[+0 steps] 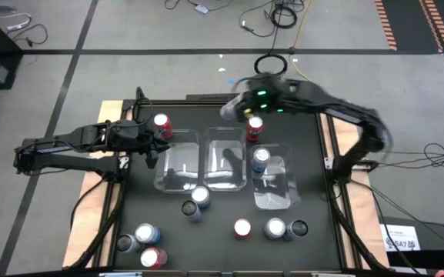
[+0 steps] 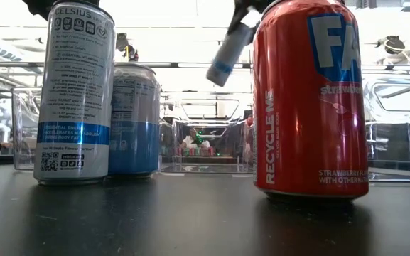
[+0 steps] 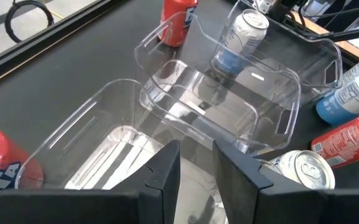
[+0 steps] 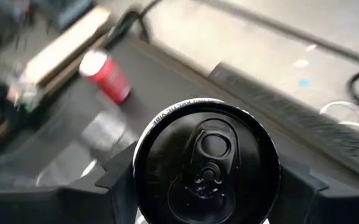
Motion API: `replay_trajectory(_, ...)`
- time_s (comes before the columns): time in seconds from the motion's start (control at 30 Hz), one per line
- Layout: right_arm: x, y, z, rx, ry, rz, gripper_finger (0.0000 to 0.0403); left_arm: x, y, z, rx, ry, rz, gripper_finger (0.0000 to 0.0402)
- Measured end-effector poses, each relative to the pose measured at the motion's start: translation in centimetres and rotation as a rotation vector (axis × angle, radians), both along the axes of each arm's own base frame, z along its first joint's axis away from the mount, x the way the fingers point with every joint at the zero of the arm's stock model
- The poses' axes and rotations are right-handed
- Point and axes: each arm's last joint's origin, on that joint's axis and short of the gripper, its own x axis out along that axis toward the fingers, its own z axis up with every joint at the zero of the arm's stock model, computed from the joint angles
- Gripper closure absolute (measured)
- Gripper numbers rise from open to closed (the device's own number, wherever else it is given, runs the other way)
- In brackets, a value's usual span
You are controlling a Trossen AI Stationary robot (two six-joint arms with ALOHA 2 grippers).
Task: Sort soda cans
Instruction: Put the white-blue soda can into the center transparent bin
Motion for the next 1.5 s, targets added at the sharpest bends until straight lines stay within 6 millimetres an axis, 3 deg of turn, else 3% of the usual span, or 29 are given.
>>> replay_trajectory(0.13,4.3,0.1,-2.0,0.035,0.095,0.106,0.0162,0.0,0.0,0.0,0.0,0.0,0.0,0.0297)
replay_trajectory(0.23,6.3,0.4,-3.3,0.051,0.19,0.137,0.0162,0.0,0.0,0.0,0.0,-0.001,0.0,0.0297)
replay_trajectory(0.77,11.9,0.8,-11.8,0.033,0.416,0.191,0.0152,0.0,0.0,0.0,-0.001,-0.001,0.001,0.0297)
replay_trajectory(1.03,13.3,1.3,-14.1,0.036,0.438,0.211,0.0146,0.0,0.0,0.0,-0.002,0.0,0.001,0.0297)
replay_trajectory(1.5,13.4,1.6,-13.8,0.092,0.397,0.247,0.0107,0.0,0.0,0.0,-0.004,-0.001,0.002,0.0297)
